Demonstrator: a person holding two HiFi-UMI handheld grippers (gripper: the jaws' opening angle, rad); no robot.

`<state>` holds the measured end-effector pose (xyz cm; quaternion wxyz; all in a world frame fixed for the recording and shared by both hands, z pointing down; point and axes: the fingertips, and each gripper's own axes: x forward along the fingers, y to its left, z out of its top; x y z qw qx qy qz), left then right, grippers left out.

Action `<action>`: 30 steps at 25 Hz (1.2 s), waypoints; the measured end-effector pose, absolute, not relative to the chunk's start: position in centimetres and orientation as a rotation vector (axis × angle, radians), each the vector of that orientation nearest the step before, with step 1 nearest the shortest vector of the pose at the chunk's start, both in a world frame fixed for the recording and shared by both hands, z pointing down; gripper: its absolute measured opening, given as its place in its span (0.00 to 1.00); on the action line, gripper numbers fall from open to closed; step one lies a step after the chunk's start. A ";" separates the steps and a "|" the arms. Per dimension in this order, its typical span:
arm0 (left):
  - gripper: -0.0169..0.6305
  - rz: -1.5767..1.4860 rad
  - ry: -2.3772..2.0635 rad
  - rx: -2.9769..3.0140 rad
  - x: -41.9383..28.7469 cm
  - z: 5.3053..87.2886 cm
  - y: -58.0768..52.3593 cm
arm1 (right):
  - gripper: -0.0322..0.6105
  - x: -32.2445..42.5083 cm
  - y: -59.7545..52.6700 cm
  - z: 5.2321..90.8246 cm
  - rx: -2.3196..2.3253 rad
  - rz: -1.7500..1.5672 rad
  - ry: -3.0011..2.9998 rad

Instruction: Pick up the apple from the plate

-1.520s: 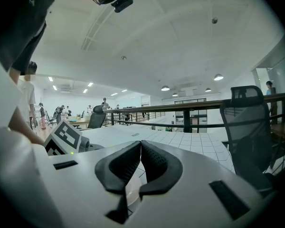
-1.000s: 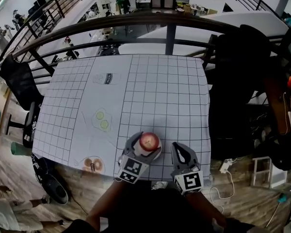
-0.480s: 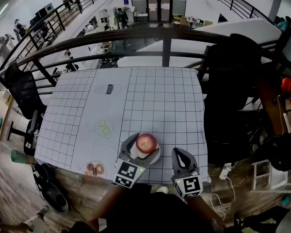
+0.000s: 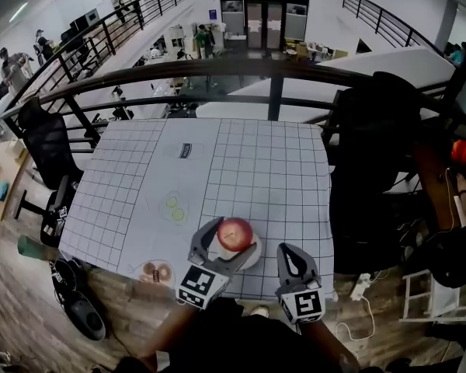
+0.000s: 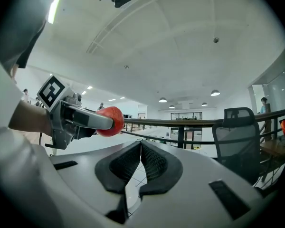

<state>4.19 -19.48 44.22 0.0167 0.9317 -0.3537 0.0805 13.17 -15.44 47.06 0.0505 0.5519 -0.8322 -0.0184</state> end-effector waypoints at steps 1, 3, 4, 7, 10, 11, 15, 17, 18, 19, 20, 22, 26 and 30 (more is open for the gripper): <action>0.66 0.240 -1.101 2.903 4.1 43.8 -19.3 | 0.09 13.1 -15.4 46.9 1.680 -0.061 -2.536; 0.66 0.228 -1.106 2.918 3.9 43.3 -19.0 | 0.09 13.0 -15.3 46.4 1.680 -0.078 -2.546; 0.66 0.223 -1.107 2.926 3.9 43.0 -18.8 | 0.09 13.0 -15.3 46.2 1.684 -0.093 -2.550; 0.66 0.214 -1.108 2.942 3.9 42.7 -18.4 | 0.09 13.0 -15.2 45.9 1.697 -0.115 -2.550; 0.66 0.212 -1.109 2.948 4.0 42.6 -18.2 | 0.09 13.0 -15.1 46.0 1.702 -0.108 -2.539; 0.66 0.212 -1.109 2.950 4.0 42.6 -18.1 | 0.09 13.1 -15.0 46.3 1.699 -0.106 -2.527; 0.66 0.212 -1.109 2.951 4.1 42.5 -17.6 | 0.09 12.9 -14.8 43.8 1.759 -0.189 -2.567; 0.66 0.209 -1.111 2.949 4.0 42.6 -17.5 | 0.09 12.9 -14.7 43.0 1.780 -0.209 -2.577; 0.66 0.209 -1.111 2.950 4.0 42.6 -17.5 | 0.09 12.9 -14.7 42.8 1.786 -0.214 -2.577; 0.66 0.210 -1.112 2.950 4.0 42.6 -17.5 | 0.09 13.0 -14.7 42.7 1.792 -0.218 -2.578; 0.66 0.212 -1.112 2.951 4.0 42.7 -17.5 | 0.09 13.0 -14.7 42.5 1.797 -0.222 -2.579; 0.66 0.215 -1.113 2.953 4.0 42.7 -17.4 | 0.09 13.0 -14.7 42.3 1.800 -0.227 -2.583; 0.66 0.218 -1.116 2.954 4.2 42.7 -17.1 | 0.09 13.1 -14.5 42.1 1.801 -0.225 -2.594; 0.66 0.223 -1.117 2.950 4.2 42.8 -16.9 | 0.09 12.9 -14.3 42.0 1.799 -0.239 -2.604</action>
